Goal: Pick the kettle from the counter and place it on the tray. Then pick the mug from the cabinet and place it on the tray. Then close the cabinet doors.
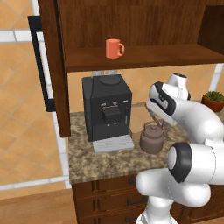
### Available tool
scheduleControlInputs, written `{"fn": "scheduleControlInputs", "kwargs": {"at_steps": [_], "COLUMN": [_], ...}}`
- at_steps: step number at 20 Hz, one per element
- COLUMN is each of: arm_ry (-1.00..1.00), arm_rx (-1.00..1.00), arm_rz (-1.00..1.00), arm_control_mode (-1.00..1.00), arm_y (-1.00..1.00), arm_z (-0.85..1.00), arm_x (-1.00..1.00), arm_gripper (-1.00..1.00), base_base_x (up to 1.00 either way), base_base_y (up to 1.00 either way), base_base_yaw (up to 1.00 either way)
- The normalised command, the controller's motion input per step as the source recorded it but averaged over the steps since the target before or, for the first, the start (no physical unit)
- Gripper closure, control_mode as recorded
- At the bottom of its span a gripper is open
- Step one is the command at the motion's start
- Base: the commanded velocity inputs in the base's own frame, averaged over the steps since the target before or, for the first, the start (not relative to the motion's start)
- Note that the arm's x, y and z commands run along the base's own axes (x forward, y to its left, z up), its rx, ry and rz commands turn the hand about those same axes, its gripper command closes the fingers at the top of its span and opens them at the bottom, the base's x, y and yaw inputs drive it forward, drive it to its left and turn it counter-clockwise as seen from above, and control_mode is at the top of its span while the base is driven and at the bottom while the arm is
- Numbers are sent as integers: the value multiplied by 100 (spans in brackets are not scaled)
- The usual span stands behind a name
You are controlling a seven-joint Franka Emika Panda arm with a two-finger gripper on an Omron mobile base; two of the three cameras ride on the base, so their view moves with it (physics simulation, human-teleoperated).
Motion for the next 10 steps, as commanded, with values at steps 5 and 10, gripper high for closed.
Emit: {"fn": "scheduleControlInputs", "kwargs": {"at_steps": [5, 10], "arm_ry": [7, 6], "arm_rx": [2, 1], "arm_rz": [-5, -4], "arm_control_mode": [-100, -100], "arm_y": [0, 0], "arm_z": [-18, -20], "arm_x": [20, 11], "arm_gripper": [-100, -100], "base_base_x": [0, 0], "base_base_y": [0, 0], "base_base_yaw": [0, 0]}}
